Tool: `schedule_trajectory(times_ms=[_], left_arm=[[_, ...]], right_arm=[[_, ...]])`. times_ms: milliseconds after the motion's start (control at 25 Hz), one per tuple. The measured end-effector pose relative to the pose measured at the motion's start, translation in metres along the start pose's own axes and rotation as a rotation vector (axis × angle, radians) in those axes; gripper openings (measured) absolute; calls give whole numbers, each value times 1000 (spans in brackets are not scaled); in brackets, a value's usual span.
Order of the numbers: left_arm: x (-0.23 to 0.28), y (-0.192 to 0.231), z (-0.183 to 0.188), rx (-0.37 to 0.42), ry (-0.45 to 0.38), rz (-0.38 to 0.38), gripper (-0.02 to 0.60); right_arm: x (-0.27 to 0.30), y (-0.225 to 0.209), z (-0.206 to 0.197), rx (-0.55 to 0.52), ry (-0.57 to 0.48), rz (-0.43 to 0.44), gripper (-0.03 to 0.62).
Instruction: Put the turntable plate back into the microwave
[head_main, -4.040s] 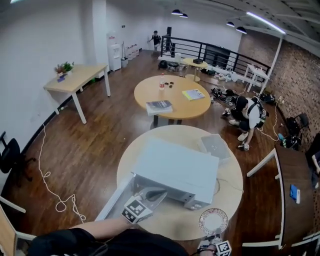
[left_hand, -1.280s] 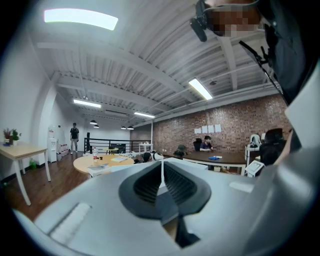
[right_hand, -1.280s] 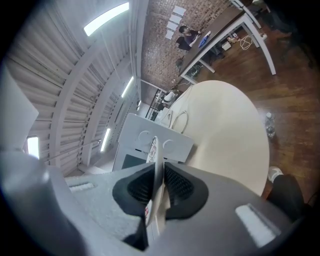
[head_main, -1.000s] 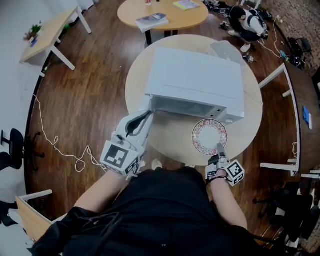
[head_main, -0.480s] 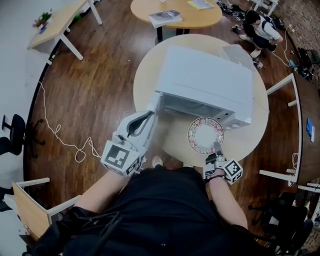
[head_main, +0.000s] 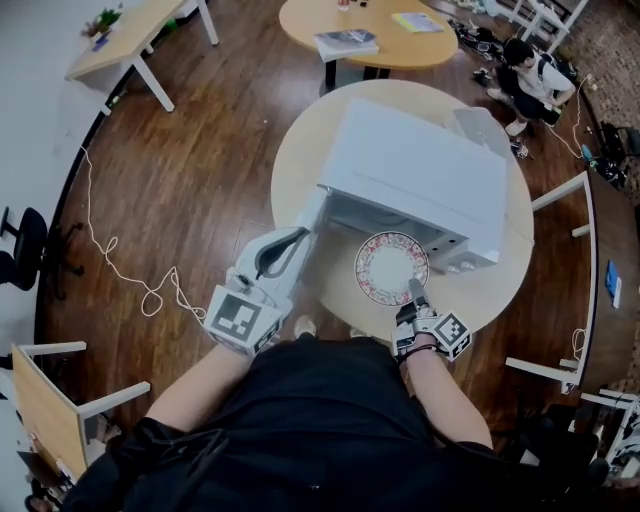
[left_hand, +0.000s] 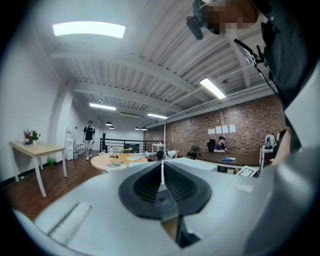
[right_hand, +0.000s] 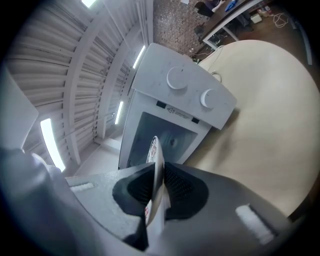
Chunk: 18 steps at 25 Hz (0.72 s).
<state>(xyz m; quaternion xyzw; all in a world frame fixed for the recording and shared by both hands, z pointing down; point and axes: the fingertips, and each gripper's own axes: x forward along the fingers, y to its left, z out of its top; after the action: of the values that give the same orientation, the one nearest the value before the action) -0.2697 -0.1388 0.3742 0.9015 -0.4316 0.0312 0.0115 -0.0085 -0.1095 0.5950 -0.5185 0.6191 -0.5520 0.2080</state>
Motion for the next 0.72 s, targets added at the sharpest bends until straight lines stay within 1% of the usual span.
schedule_trajectory(times_ms=[120, 240, 320, 360, 480, 560, 720], left_arm=[[-6, 5, 2, -9, -9, 27, 17], [-16, 11, 4, -9, -12, 46, 17], [-21, 10, 4, -13, -6, 53, 17], [-23, 9, 4, -18, -4, 54, 17], [-25, 11, 4, -26, 3, 69, 17], [-19, 14, 1, -26, 6, 82, 17], [-4, 4, -5, -32, 8, 66, 17]], right_arm=[[6, 5, -4, -17, 27, 0, 28], [14, 12, -16, -72, 65, 1, 28], [16, 15, -24, -96, 90, -18, 28], [19, 19, -26, -92, 100, -7, 28], [35, 29, -32, -68, 119, 62, 28], [46, 25, -34, -74, 142, 58, 28], [49, 12, -29, -79, 162, 28, 28]])
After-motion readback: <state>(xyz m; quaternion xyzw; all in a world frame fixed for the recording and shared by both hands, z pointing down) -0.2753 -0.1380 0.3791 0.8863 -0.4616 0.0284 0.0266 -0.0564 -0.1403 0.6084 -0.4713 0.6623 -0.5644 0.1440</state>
